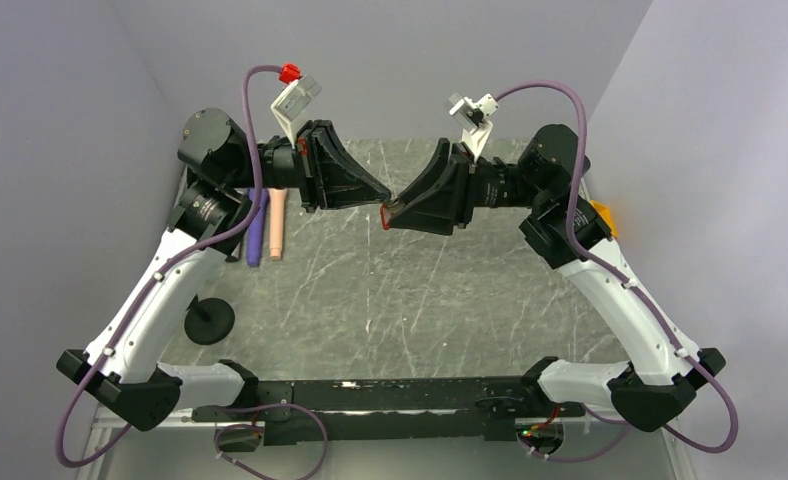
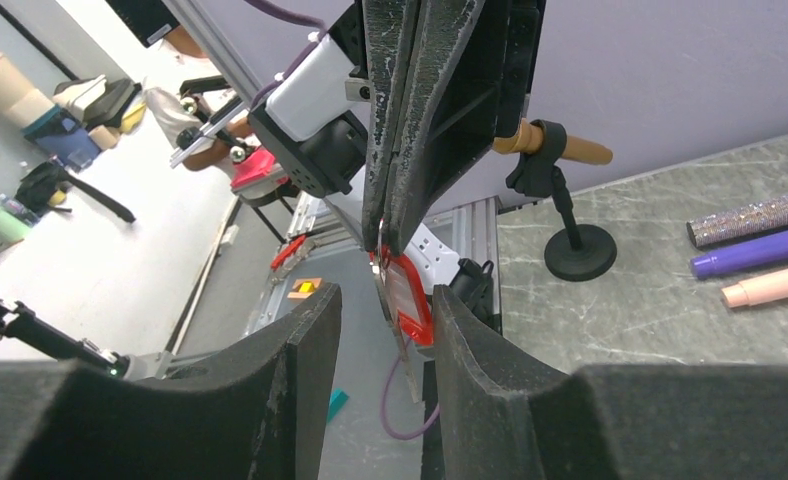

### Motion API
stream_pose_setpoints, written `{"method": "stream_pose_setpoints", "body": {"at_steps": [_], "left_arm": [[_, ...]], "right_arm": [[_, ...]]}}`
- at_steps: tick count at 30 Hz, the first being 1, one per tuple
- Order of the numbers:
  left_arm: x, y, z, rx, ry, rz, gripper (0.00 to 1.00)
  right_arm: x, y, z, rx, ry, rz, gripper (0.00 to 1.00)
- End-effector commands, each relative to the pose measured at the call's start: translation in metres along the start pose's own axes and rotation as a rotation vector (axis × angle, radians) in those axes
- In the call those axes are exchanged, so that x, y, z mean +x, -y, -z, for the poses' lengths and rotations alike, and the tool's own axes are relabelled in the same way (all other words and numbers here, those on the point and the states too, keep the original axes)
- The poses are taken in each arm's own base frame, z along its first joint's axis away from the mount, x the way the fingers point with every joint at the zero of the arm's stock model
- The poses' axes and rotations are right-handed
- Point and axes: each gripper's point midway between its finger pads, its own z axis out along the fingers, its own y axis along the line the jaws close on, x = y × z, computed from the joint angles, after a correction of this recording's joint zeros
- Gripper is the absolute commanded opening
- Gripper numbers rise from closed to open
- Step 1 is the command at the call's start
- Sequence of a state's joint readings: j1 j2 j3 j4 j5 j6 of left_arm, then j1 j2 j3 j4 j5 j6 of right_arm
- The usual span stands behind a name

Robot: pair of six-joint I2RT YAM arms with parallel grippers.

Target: Remove the keys from the keyring

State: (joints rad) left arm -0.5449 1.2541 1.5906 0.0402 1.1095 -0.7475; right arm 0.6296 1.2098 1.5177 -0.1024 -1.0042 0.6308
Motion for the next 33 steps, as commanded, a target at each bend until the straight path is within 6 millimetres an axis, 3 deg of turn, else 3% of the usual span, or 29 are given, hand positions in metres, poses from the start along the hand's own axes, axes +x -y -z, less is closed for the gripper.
{"method": "stream_pose_setpoints", "body": {"at_steps": [1, 8, 14, 18, 31, 33], "left_arm": [[-0.010, 0.016, 0.001, 0.019, 0.016, -0.071, 0.00], [-0.009, 0.016, 0.002, 0.015, 0.013, -0.080, 0.00], [-0.006, 0.012, 0.003, -0.005, -0.002, -0.072, 0.00], [-0.005, 0.009, 0.003, -0.025, -0.014, -0.079, 0.00], [0.002, -0.001, 0.006, -0.106, -0.079, -0.117, 0.00], [0.002, 0.000, 0.006, -0.106, -0.077, -0.121, 0.00]], "right_arm": [[-0.013, -0.013, 0.003, -0.020, 0.039, 0.066, 0.42], [-0.013, -0.013, 0.004, -0.009, 0.038, 0.060, 0.32], [-0.012, -0.011, 0.003, -0.001, 0.035, 0.051, 0.09], [-0.011, -0.010, 0.003, -0.003, 0.030, 0.050, 0.00], [-0.008, -0.003, 0.002, 0.017, 0.004, 0.041, 0.00], [-0.007, -0.002, 0.002, 0.021, 0.000, 0.035, 0.13]]}}
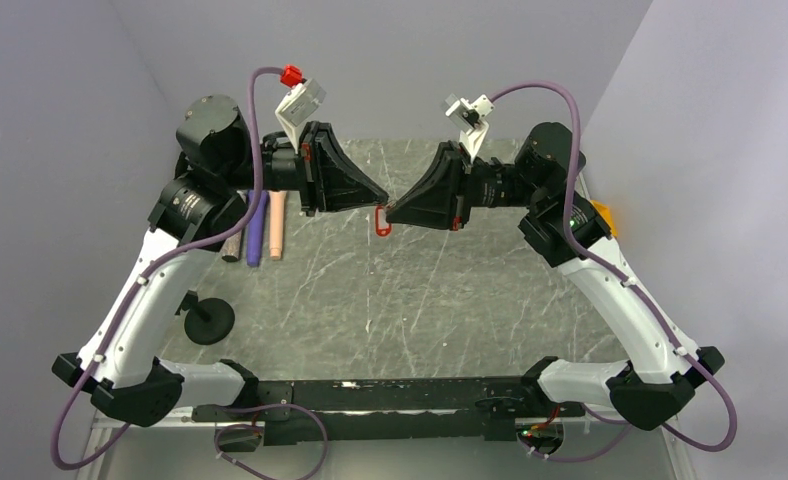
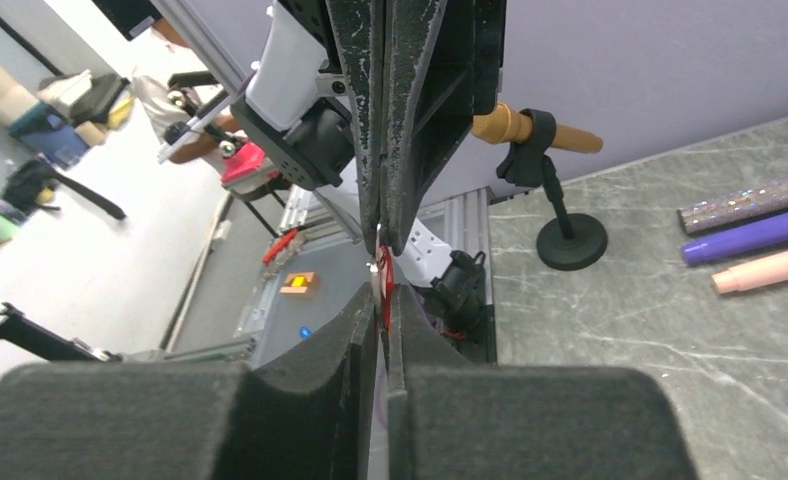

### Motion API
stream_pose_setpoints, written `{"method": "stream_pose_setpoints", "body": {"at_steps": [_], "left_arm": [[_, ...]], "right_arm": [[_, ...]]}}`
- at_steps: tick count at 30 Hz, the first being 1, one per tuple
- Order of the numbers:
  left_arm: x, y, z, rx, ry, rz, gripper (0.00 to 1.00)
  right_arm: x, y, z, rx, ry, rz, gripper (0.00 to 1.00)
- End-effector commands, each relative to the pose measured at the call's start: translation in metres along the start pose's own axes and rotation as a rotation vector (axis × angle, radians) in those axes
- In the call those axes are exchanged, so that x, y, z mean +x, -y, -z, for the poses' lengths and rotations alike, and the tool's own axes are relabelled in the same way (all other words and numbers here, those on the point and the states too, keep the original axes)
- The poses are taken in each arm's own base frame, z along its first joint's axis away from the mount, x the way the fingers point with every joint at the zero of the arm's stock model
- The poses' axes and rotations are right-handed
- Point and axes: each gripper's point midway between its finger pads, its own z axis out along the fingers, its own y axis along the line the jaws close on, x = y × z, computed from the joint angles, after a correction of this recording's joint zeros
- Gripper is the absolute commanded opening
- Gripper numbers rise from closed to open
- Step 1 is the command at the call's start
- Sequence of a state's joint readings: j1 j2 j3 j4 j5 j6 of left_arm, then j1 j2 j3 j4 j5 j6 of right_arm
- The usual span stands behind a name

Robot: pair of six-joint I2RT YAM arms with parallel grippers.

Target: Remove the keys from the keyring

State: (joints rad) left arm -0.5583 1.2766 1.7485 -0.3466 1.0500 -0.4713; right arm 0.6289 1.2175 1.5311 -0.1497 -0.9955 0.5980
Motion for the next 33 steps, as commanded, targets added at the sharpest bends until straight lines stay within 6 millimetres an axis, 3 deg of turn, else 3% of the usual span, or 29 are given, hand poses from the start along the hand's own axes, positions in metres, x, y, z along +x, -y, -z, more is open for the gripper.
{"method": "stream_pose_setpoints", "body": {"at_steps": [1, 4, 8, 33], "left_arm": [[-0.0033, 0.0055, 0.0029, -0.007, -0.003, -0.066, 0.00], [-0.0031, 0.0050, 0.0029, -0.008, -0.003, -0.067, 0.00], [-0.0019, 0.0050, 0.0027, -0.005, -0.005, -0.066, 0.00], [-0.0017, 0.0042, 0.0048, -0.027, -0.007, -0.077, 0.00]], "right_arm": [[-0.0093, -0.0060, 0.0019, 0.004, 0.013, 0.037, 0.20], [-0.0080, -0.0045, 0.0023, 0.011, 0.014, 0.034, 0.30], [-0.0078, -0.0036, 0.0029, 0.019, 0.017, 0.036, 0.32], [-0.0061, -0.0019, 0.0110, 0.072, 0.045, 0.042, 0.18]]}}
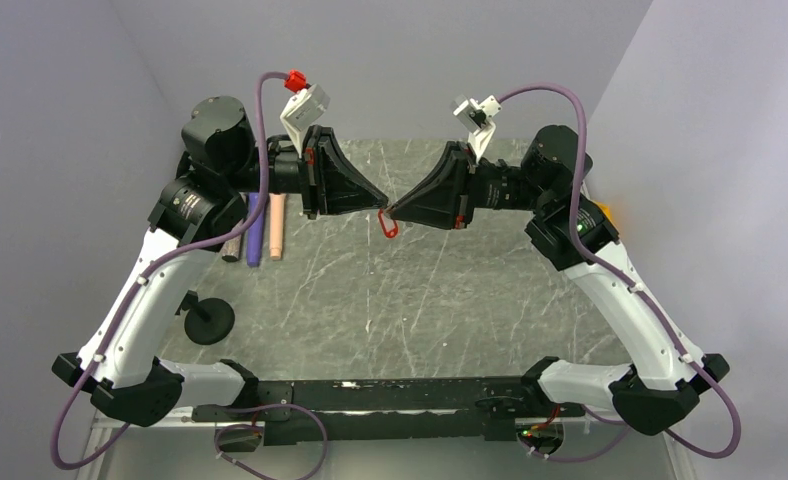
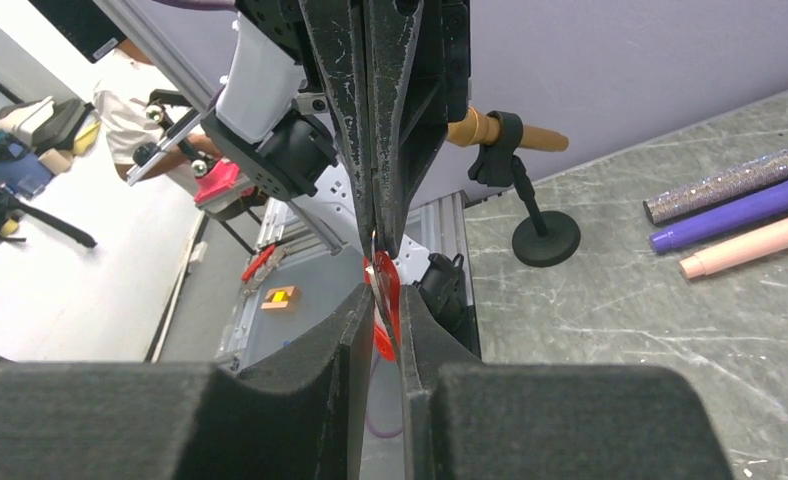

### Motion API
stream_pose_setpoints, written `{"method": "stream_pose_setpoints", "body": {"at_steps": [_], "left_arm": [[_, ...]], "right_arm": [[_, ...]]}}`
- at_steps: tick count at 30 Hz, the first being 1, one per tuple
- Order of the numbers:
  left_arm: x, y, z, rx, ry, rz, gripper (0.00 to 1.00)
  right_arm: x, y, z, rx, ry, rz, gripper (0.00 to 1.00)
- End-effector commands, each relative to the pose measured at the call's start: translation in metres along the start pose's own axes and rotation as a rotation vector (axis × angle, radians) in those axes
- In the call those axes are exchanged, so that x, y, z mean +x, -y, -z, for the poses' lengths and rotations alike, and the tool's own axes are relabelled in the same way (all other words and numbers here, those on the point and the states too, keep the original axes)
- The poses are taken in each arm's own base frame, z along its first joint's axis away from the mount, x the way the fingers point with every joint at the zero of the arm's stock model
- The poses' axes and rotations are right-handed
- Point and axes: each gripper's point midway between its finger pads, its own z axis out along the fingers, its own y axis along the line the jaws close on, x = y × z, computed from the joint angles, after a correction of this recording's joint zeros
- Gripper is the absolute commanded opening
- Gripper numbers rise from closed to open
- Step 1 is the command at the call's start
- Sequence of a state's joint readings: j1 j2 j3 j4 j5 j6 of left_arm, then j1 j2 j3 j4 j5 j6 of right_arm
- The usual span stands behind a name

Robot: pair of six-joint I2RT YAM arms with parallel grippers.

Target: Remove the keys from the keyring

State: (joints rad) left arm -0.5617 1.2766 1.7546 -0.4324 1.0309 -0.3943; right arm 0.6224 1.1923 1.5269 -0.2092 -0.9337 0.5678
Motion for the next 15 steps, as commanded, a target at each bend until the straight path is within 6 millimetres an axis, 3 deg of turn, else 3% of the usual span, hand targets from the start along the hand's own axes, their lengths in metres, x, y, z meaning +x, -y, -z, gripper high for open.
{"method": "stream_pose_setpoints", "body": {"at_steps": [1, 5, 10, 15], "left_arm": [[-0.0117, 0.0104, 0.0041, 0.002, 0.025, -0.069, 0.00], [-0.0115, 0.0099, 0.0040, 0.000, 0.025, -0.068, 0.00], [-0.0121, 0.0108, 0.0043, 0.000, 0.025, -0.071, 0.00], [-0.0121, 0.0100, 0.0040, 0.001, 0.026, -0.070, 0.00]], "right_arm": [[-0.0051, -0.0083, 0.0061, 0.002, 0.027, 0.041, 0.18], [-0.0051, -0.0083, 0.0073, 0.008, 0.030, 0.040, 0.18], [-0.0051, -0.0076, 0.0087, 0.021, 0.036, 0.041, 0.32], [-0.0062, -0.0085, 0.0091, 0.021, 0.038, 0.045, 0.33]]}}
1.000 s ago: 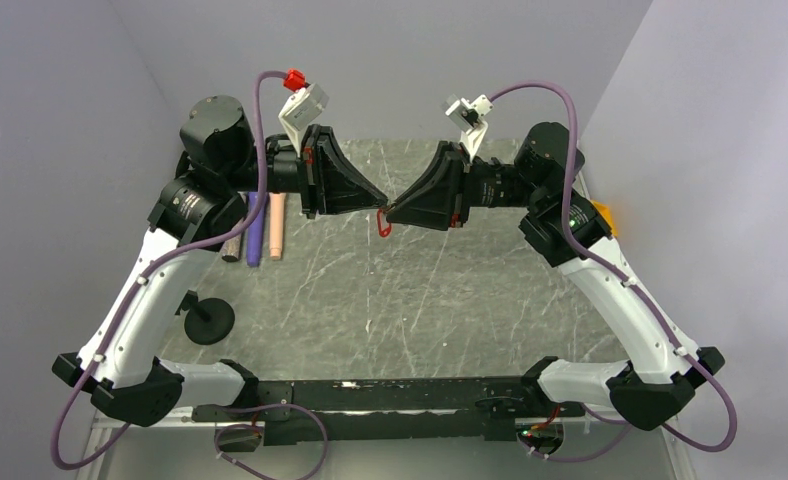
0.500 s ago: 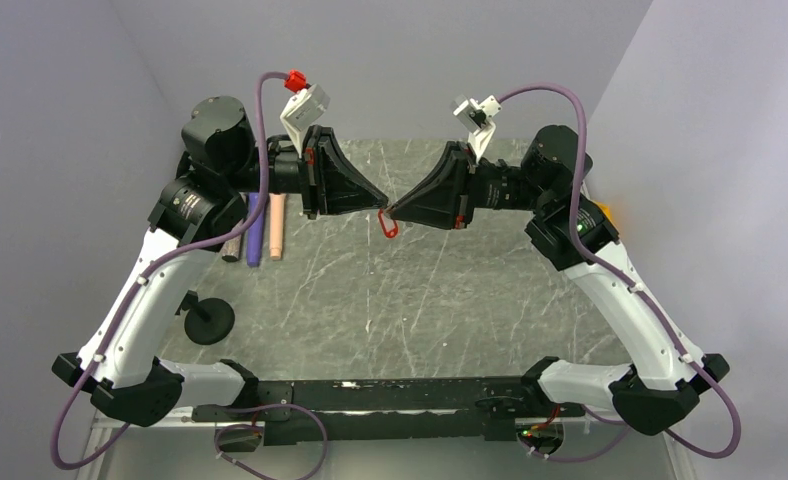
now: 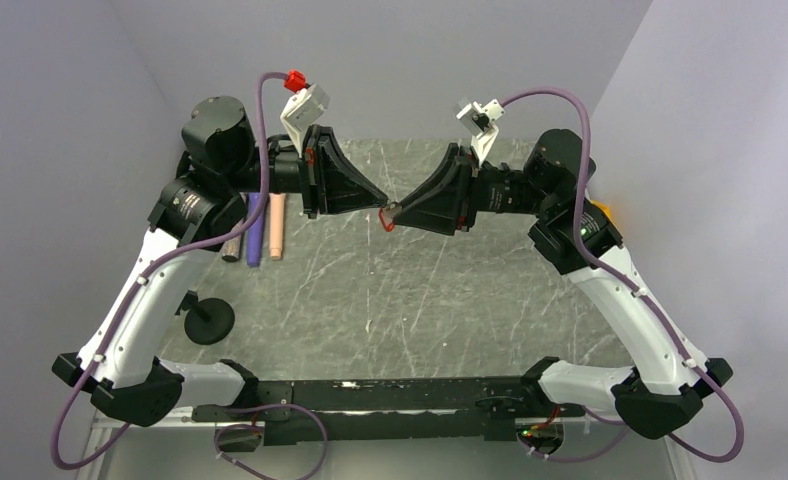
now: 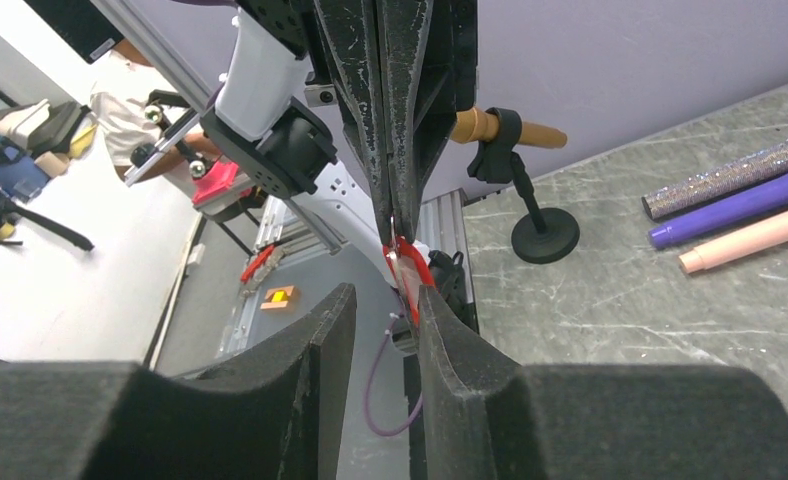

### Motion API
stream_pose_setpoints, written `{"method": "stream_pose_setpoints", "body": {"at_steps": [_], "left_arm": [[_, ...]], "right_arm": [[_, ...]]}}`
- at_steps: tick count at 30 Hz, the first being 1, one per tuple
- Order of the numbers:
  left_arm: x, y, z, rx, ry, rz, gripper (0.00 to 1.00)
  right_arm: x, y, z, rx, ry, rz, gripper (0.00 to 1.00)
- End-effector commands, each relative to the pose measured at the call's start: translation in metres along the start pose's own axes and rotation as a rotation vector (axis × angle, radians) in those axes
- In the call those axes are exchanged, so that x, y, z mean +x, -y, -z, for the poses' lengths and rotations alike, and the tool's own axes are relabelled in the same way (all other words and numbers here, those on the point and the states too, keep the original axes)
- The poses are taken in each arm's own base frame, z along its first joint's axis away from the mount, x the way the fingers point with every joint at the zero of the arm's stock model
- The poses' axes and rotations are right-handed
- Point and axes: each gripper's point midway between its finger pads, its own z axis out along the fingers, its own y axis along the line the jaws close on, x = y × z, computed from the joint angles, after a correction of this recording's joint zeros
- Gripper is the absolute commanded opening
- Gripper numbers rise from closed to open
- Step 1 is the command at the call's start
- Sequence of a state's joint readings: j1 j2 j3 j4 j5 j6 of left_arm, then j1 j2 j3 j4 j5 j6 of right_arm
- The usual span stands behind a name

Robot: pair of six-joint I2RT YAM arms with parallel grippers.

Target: Remove the keys from the keyring

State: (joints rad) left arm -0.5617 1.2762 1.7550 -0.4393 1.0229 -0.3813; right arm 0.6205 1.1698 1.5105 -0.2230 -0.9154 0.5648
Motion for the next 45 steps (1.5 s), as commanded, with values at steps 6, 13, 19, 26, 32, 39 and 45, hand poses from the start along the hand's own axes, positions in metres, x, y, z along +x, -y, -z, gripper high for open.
{"method": "stream_pose_setpoints", "body": {"at_steps": [6, 13, 19, 26, 32, 39, 45], "left_arm": [[-0.014, 0.011, 0.002, 0.021, 0.030, -0.062, 0.00], [-0.009, 0.011, 0.001, 0.010, 0.018, -0.060, 0.00], [-0.006, 0.011, 0.002, -0.006, 0.012, -0.060, 0.00], [0.010, 0.007, 0.001, -0.047, -0.044, -0.061, 0.00], [0.018, 0.009, 0.000, -0.060, -0.054, -0.058, 0.00], [0.033, 0.009, -0.001, -0.091, -0.097, -0.057, 0.00], [0.039, 0.015, -0.005, -0.098, -0.100, -0.054, 0.00]], "right_arm": [[-0.010, -0.008, 0.003, -0.009, 0.033, 0.040, 0.31], [-0.010, -0.003, -0.001, -0.014, 0.028, 0.023, 0.11], [-0.009, -0.005, 0.001, -0.015, 0.029, 0.020, 0.00], [-0.007, -0.008, 0.004, -0.014, 0.035, 0.007, 0.00], [-0.003, -0.013, 0.008, -0.009, 0.038, -0.010, 0.00], [-0.001, -0.020, 0.014, -0.006, 0.040, -0.014, 0.00], [-0.002, -0.028, 0.020, 0.001, 0.059, -0.010, 0.00]]}}
